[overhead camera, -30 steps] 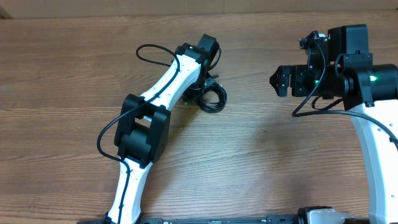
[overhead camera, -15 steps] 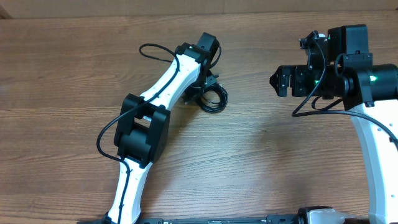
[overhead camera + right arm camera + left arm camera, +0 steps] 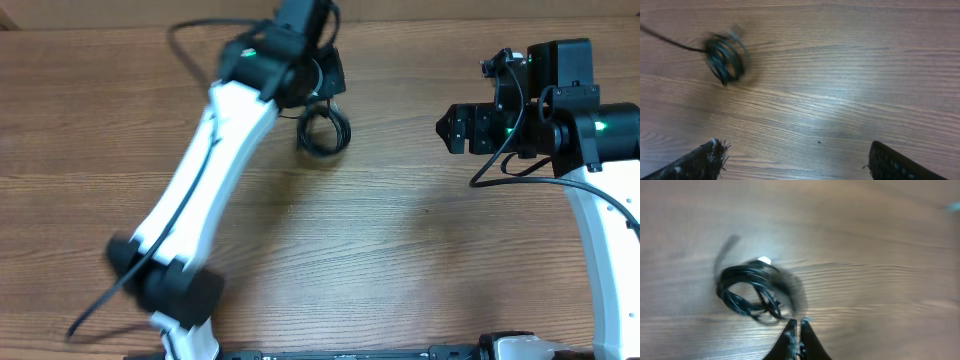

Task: Untangle cables
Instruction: 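Grasp the cable coil with the left gripper and lift it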

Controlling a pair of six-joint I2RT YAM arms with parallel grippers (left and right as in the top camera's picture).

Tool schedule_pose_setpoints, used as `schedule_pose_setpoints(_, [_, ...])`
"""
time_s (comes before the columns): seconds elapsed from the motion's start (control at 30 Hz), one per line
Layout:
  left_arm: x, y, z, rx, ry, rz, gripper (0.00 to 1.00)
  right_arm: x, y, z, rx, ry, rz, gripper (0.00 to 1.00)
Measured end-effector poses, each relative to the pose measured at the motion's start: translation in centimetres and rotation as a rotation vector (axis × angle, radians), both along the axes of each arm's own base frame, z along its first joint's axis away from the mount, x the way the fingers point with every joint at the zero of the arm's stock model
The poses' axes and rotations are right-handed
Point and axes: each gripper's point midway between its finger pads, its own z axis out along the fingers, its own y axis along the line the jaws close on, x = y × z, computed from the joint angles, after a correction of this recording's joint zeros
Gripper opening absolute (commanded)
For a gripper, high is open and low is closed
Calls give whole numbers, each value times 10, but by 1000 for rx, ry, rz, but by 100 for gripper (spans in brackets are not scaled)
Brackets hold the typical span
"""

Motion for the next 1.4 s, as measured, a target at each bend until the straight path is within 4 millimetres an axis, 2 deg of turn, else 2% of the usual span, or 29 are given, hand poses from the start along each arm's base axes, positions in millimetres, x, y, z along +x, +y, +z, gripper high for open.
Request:
schedule_pose_setpoints(0.1, [-24,5,54,-40,-117,-84,4,3,5,3,27,-16,16,98])
schedule_pose_setpoints(0.17, [-42,5,77,-63,-165,-144,4,4,13,7,57,-31,52,99])
schedule_pose_setpoints(0.33, [-69,3,101,-103,-204,-251,4,-3,48,24,196,-91,264,100])
schedule_pose_setpoints(0.5, [-76,16,102,-94,-192,-250,6,-13,74,43,317,-164,446,100])
schedule_pose_setpoints(0.6, [-71,33,95,-11,-193,-191,42,-16,79,47,342,-178,486,100])
schedule_pose_setpoints(0.63, [-67,40,93,25,-199,-162,49,-17,80,48,346,-179,493,100])
schedule_pose_setpoints(0.67, [-63,46,90,64,-204,-136,56,-18,81,48,348,-178,497,100])
schedule_pose_setpoints(0.77, [-43,57,82,169,-239,-103,64,-20,82,48,353,-177,506,100])
schedule_pose_setpoints(0.83, [-20,53,65,256,-260,-159,74,-21,82,48,354,-176,511,100])
schedule_pose_setpoints(0.87, [-17,52,61,271,-259,-172,72,-21,82,48,355,-175,511,100])
schedule_pose_setpoints(0.93, [2,44,33,350,-243,-265,65,-22,82,47,354,-170,512,100])
schedule_pose_setpoints(1.03, [29,32,-18,452,-203,-399,61,-24,80,44,346,-153,505,100])
schedule_pose_setpoints(1.13, [50,22,-75,518,-142,-499,61,-25,77,39,325,-132,490,100])
schedule_pose_setpoints(1.27, [65,16,-140,562,-64,-580,64,-25,74,35,304,-119,476,100])
schedule_pose_setpoints(1.37, [70,14,-174,587,-26,-631,65,-27,72,33,296,-105,469,100])
schedule_pose_setpoints(1.4, [70,14,-179,592,-21,-643,66,-27,72,32,294,-102,467,100])
